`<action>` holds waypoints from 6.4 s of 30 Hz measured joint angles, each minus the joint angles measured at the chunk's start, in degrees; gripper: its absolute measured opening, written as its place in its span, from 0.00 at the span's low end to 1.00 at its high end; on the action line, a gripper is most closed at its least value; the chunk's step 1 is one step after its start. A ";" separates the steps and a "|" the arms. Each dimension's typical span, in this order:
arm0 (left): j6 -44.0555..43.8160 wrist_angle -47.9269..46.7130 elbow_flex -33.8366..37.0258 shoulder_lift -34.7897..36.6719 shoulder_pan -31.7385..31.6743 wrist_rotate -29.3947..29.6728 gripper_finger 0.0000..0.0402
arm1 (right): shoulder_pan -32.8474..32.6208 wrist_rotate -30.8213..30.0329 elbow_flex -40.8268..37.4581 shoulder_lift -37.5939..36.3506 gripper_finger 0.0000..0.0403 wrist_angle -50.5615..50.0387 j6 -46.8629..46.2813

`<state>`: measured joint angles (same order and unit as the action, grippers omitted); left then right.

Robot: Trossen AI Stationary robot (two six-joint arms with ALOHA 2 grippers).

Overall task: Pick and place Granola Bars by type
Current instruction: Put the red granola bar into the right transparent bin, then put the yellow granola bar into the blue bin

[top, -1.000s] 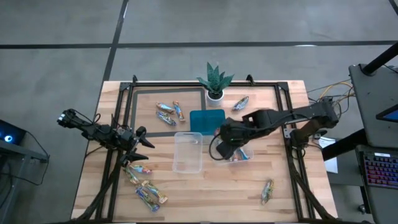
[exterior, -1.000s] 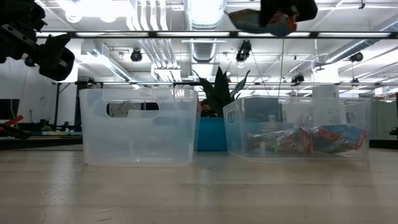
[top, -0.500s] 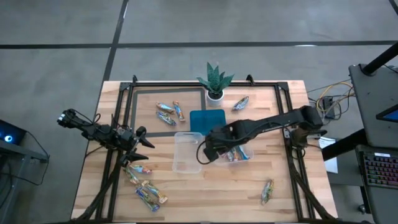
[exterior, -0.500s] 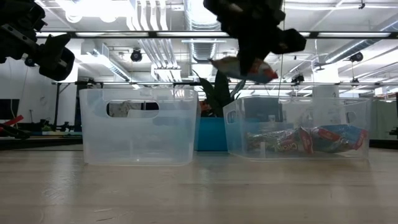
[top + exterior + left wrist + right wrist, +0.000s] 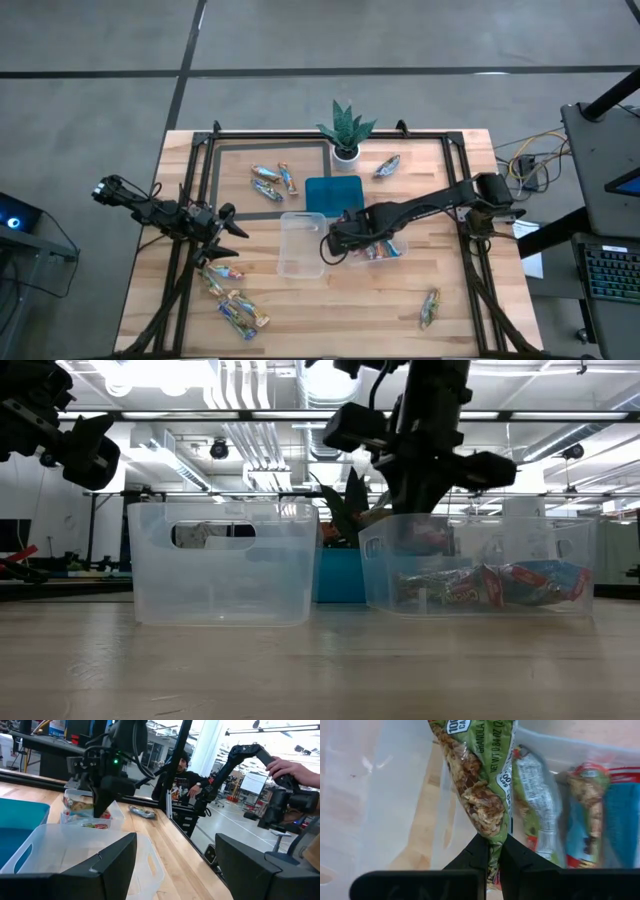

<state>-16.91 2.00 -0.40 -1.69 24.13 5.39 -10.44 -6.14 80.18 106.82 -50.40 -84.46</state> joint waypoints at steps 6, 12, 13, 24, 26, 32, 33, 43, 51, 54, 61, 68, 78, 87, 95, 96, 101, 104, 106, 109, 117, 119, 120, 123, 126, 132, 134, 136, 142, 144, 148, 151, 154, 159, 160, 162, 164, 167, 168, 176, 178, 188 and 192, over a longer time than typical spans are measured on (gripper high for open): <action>-0.01 -0.02 0.00 -0.02 0.01 0.00 0.62 | -0.02 0.15 -3.37 -0.06 0.03 5.80 -1.23; -0.01 -0.02 -0.02 -0.01 -0.01 0.00 0.62 | -0.07 1.54 -7.05 -0.08 0.03 7.95 -2.75; -0.01 -0.02 -0.01 -0.01 0.01 -0.01 0.62 | -0.07 1.68 -7.59 -0.08 0.03 7.97 -2.66; -0.01 -0.02 0.00 0.00 0.00 0.00 0.62 | 0.09 3.46 -12.88 -0.08 0.03 13.03 -0.88; 0.00 -0.02 -0.01 -0.01 0.01 0.00 0.62 | 0.09 3.67 -13.28 -0.10 0.03 14.35 0.87; 0.01 -0.02 0.00 0.00 0.01 0.00 0.62 | 0.17 3.74 -13.46 -0.10 0.11 15.08 2.37; 0.00 -0.04 -0.02 -0.01 -0.01 0.00 0.62 | 0.20 3.71 -13.44 -0.10 0.13 14.66 2.37; -0.01 -0.04 -0.01 -0.02 0.01 0.00 0.62 | 0.37 3.00 -11.01 -0.94 0.33 6.96 4.50; -0.01 -0.02 -0.02 -0.02 0.01 0.00 0.62 | 0.37 2.73 -8.59 -3.78 0.37 6.38 16.43; -0.01 -0.02 0.00 0.00 0.01 0.00 0.62 | 0.46 2.53 -6.95 -4.80 0.37 6.39 22.93; 0.00 0.00 -0.02 0.00 0.01 0.00 0.62 | 1.75 2.99 -3.69 -7.92 0.34 5.13 35.11; 0.01 0.00 -0.01 -0.02 -0.01 0.00 0.62 | 2.96 3.68 -0.40 -11.82 0.35 0.50 47.90; -0.01 0.00 -0.01 -0.02 0.01 0.00 0.62 | 2.84 12.73 1.97 -18.09 0.40 -6.78 70.21; 0.01 0.02 -0.02 -0.02 -0.01 0.02 0.62 | -0.57 17.28 1.44 -23.01 0.48 -13.69 89.36; -0.01 0.02 -0.02 -0.02 0.01 0.00 0.62 | -6.23 17.23 0.38 -25.92 0.56 -15.52 95.87; 0.00 0.02 -0.02 -0.01 0.01 0.00 0.62 | -7.05 17.21 0.24 -26.18 0.57 -15.71 96.36; -0.01 0.02 -0.01 -0.01 -0.01 0.00 0.62 | -11.60 17.17 -0.36 -26.97 0.62 -15.85 96.92; -0.01 0.01 -0.01 -0.02 0.01 0.00 0.62 | -14.98 17.15 -0.67 -27.07 0.64 -16.65 96.91; 0.00 0.02 -0.02 0.00 0.01 0.00 0.62 | -17.37 17.15 -1.20 -27.07 0.66 -16.94 96.90; 0.00 0.02 -0.01 -0.01 0.01 0.00 0.62 | -20.69 17.17 -2.26 -27.07 0.67 -16.93 96.94; -0.01 0.02 -0.02 -0.02 0.00 0.00 0.62 | -26.15 17.15 -7.40 -27.07 0.69 -16.89 96.93; -0.01 0.02 0.00 -0.01 0.01 0.00 0.62 | -27.17 17.15 -8.85 -27.07 0.69 -16.87 96.72; -0.01 0.02 -0.01 -0.01 0.01 0.00 0.62 | -27.61 17.15 -9.59 -27.07 0.69 -16.90 96.61; -0.01 0.02 -0.02 0.00 0.01 0.00 0.62 | -28.92 17.15 -11.78 -27.05 0.68 -16.87 95.53; -0.01 0.02 -0.01 -0.02 0.01 0.00 0.62 | -30.11 17.10 -14.18 -27.05 0.68 -16.65 94.42; -0.01 0.02 0.00 0.00 0.01 0.00 0.62 | -32.62 17.13 -20.16 -27.05 0.69 -12.81 91.36; -0.01 0.02 0.00 -0.02 0.00 0.00 0.62 | -33.52 17.10 -21.99 -27.05 0.69 -9.74 90.17; 0.01 0.02 0.00 -0.02 0.01 0.00 0.62 | -34.24 17.11 -23.66 -27.05 0.69 -6.49 88.80; 0.01 0.02 0.00 -0.02 0.01 0.00 0.62 | -35.56 17.13 -27.37 -25.92 0.70 -0.48 83.57; 0.00 0.02 0.00 -0.02 0.00 0.00 0.62 | -36.03 17.11 -28.49 -25.58 0.70 1.22 83.00; 0.00 0.02 -0.01 -0.02 0.01 0.00 0.62 | -36.35 17.28 -31.23 -24.98 0.72 5.05 82.89; -0.01 0.02 -0.02 -0.02 0.01 0.00 0.62 | -36.30 17.10 -33.20 -24.03 0.72 6.70 82.87; 0.00 0.02 0.00 -0.01 -0.01 0.00 0.62 | -36.34 17.13 -35.03 -22.61 0.72 7.28 82.23; -0.01 0.00 0.00 -0.02 0.01 0.00 0.62 | -36.31 17.10 -37.08 -19.44 0.70 7.78 81.14; 0.01 0.00 0.00 -0.02 0.01 0.00 0.62 | -36.32 16.90 -37.13 -18.92 0.69 7.87 81.40; -0.01 0.02 -0.02 -0.02 -0.01 0.00 0.62 | -36.31 16.82 -37.07 -18.49 0.68 8.03 81.67; 0.00 0.00 -0.01 -0.01 0.00 0.00 0.62 | -36.28 16.80 -37.02 -18.16 0.67 8.40 81.32; 0.00 0.00 -0.02 -0.02 0.01 0.00 0.62 | -36.28 16.78 -36.91 -18.01 0.65 8.58 80.46; 0.00 0.00 -0.02 0.00 0.00 0.00 0.62 | -36.28 16.78 -36.78 -17.95 0.65 8.55 80.23; 0.00 0.00 -0.02 -0.02 0.01 0.00 0.62 | -36.25 16.68 -36.63 -17.98 0.56 8.65 80.18; -0.01 0.00 -0.02 -0.02 0.01 0.00 0.62 | -36.24 16.62 -36.63 -17.96 0.53 8.73 79.99; 0.00 -0.01 -0.01 0.00 0.01 0.00 0.62 | -36.27 17.65 -36.52 -17.95 0.31 10.38 77.18; 0.01 -0.02 -0.01 -0.02 0.01 0.00 0.62 | -36.44 18.15 -35.70 -18.27 0.19 9.91 76.32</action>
<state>-16.91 1.98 -0.41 -1.72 24.14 5.39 -46.87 12.01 44.48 88.54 -40.49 -8.14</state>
